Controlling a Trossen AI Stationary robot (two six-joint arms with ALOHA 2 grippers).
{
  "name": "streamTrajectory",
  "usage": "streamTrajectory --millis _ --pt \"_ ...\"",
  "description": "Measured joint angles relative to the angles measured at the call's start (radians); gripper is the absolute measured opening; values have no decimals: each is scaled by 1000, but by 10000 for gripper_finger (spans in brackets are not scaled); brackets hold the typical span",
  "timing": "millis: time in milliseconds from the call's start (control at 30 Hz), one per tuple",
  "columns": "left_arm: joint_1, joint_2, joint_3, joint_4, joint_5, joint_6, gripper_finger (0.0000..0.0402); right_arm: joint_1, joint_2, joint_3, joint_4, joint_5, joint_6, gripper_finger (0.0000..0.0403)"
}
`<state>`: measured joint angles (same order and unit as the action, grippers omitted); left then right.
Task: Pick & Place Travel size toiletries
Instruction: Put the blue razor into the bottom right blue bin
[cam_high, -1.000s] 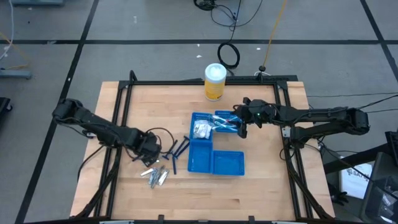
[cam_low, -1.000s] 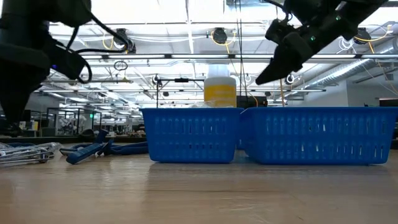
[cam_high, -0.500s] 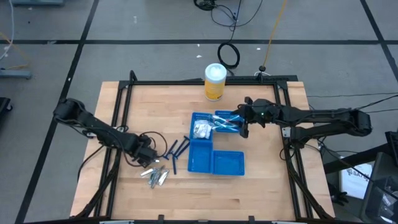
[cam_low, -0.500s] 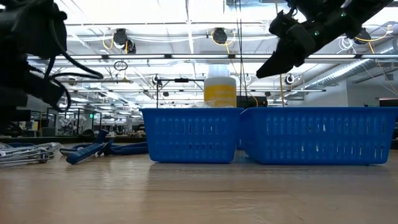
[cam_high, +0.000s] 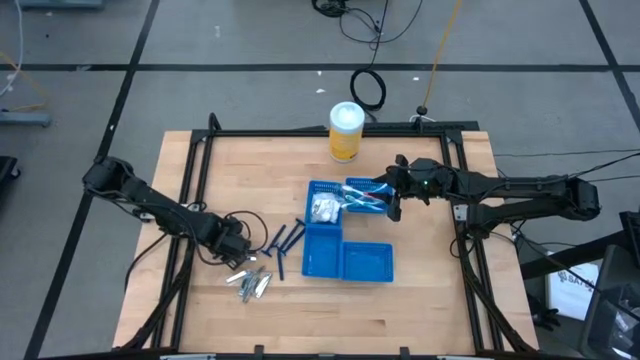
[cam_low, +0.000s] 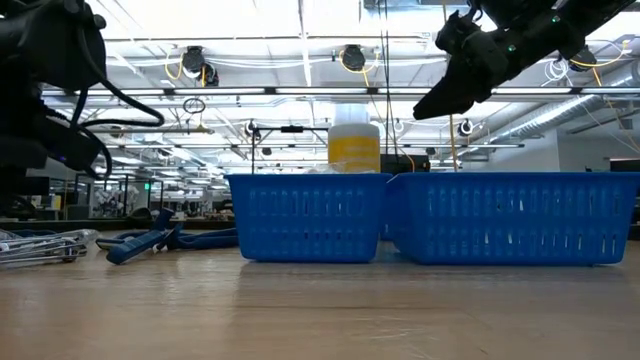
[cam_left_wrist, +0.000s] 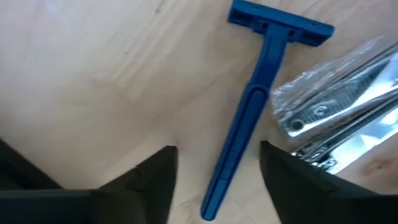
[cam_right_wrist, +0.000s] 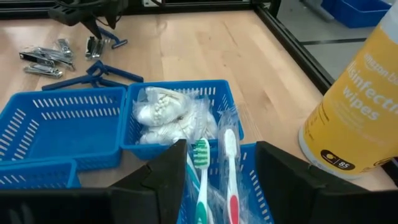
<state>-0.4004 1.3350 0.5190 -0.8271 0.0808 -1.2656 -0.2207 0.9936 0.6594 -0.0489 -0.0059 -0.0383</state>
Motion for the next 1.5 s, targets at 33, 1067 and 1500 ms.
streamTrajectory --millis 33,1067,1500 --pt "0 0 0 5 2 0 195 0 0 0 -1 0 0 176" --pt "-32 -134 452 -15 -769 569 10 0 1 -23 44 -3 27 166" --pt "251 0 323 1051 -407 1436 15 39 102 -278 892 -167 137 166"
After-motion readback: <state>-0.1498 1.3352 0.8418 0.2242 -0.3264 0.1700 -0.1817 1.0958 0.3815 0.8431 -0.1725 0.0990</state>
